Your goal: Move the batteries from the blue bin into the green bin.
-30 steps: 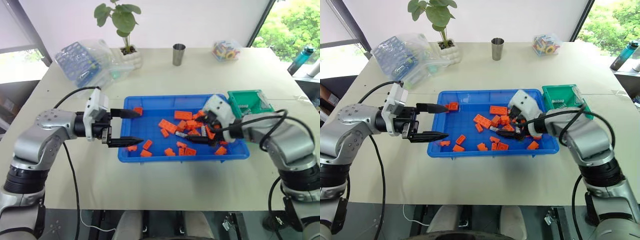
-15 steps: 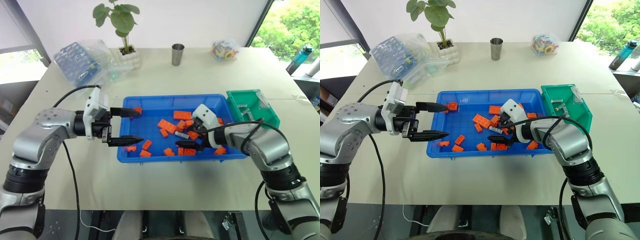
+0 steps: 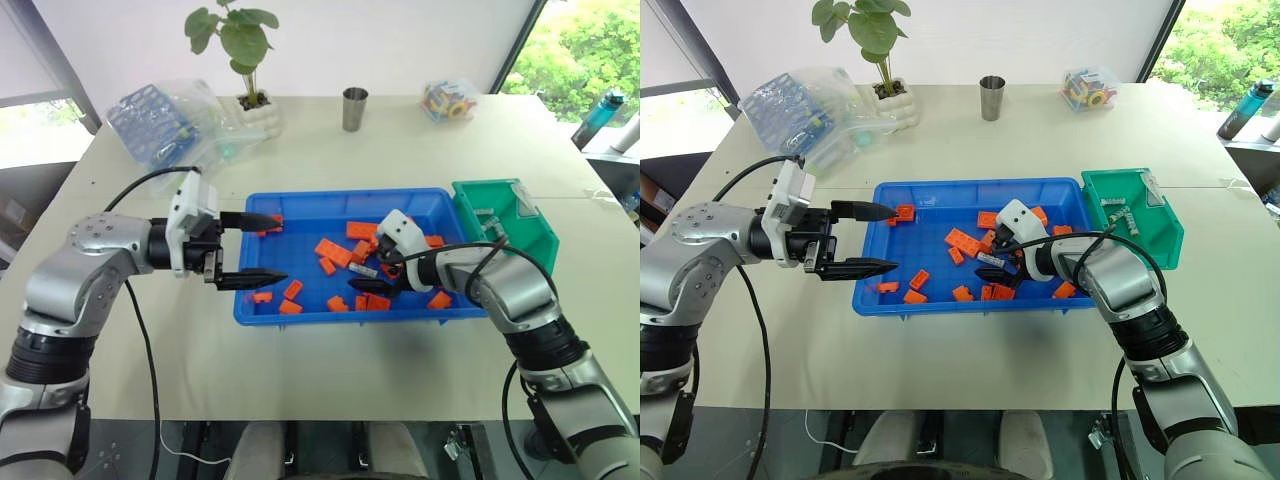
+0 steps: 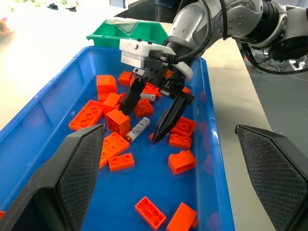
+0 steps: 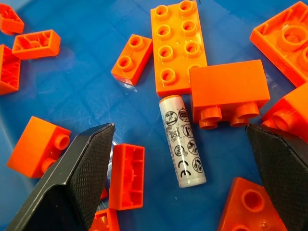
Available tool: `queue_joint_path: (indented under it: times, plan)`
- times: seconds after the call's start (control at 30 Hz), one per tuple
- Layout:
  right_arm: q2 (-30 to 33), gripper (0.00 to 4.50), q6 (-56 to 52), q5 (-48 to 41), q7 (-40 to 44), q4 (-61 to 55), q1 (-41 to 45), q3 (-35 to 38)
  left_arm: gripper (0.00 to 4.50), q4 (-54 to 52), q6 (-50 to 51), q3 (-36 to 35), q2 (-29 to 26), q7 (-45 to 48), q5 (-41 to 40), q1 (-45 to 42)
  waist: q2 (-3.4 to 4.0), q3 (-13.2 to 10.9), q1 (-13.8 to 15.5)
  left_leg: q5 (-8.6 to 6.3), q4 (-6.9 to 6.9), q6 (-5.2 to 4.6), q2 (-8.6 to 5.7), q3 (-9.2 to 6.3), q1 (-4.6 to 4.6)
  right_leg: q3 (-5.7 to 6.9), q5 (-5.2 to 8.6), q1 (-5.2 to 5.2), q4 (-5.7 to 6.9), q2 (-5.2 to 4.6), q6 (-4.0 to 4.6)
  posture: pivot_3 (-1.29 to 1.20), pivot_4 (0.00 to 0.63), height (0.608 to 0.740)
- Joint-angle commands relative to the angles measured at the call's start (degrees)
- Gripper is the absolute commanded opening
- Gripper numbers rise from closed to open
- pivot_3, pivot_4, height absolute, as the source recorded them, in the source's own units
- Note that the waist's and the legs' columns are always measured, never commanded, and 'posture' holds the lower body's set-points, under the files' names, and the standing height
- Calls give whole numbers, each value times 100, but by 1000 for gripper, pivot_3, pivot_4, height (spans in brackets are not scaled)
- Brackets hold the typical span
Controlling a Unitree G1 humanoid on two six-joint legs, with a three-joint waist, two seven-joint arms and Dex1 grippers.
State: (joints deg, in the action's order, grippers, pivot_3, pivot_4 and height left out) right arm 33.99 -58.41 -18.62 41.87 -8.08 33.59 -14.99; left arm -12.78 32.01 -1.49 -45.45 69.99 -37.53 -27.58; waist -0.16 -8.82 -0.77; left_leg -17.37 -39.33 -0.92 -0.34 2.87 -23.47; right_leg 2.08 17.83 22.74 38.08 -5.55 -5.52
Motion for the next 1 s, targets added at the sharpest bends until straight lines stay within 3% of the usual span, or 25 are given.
queue_joint_path:
  times: [0.03,0.07,0.17,0.43,0.53,0.6,0.63,0.8,1.0]
  plan:
    - [14,3717,69,135,-4,-19,82,-121,4500,-112,-122,-163,-44,-9,2,-31,0,0,1,0,0,0,0,0,0,0,0,0,0,0,0,0,150,716]
    - [50,3149,148,212,7,-54,72,-204,4500,-112,-131,-161,-40,-13,7,-33,0,0,3,0,0,0,0,0,0,0,0,0,0,0,0,0,150,716]
    - [62,1994,171,268,26,-143,35,-288,4500,-80,-160,-155,-20,-20,20,-54,0,0,0,0,0,0,0,0,0,0,0,0,0,0,0,0,150,716]
    - [237,1994,407,485,136,-181,-74,-413,4500,-29,-247,-144,2,-3,53,-45,0,0,4,0,0,0,0,0,0,0,0,0,0,0,0,0,150,716]
    - [251,1139,482,499,162,-187,-106,-352,4500,3,-279,-131,11,6,68,-60,0,0,5,0,0,0,0,0,0,0,0,0,0,0,0,0,150,716]
    - [230,200,498,509,130,-224,-101,-297,4500,16,-290,-127,12,18,71,-61,0,0,3,0,0,0,0,0,0,0,0,0,0,0,0,0,150,716]
    - [222,56,494,508,118,-253,-94,-272,4500,18,-298,-127,12,26,72,-56,0,0,2,0,0,0,0,0,1,0,0,0,0,0,0,0,150,716]
    - [188,60,114,27,156,-761,35,397,4500,33,-335,-93,40,57,83,-59,0,0,8,0,0,0,0,0,0,0,0,0,0,-1,0,0,150,716]
    - [804,60,-686,-548,-58,-790,337,2317,4500,43,-385,-19,141,28,139,-61,-1,-1,42,0,0,0,-2,-1,-1,1,0,-3,0,-4,0,0,150,716]
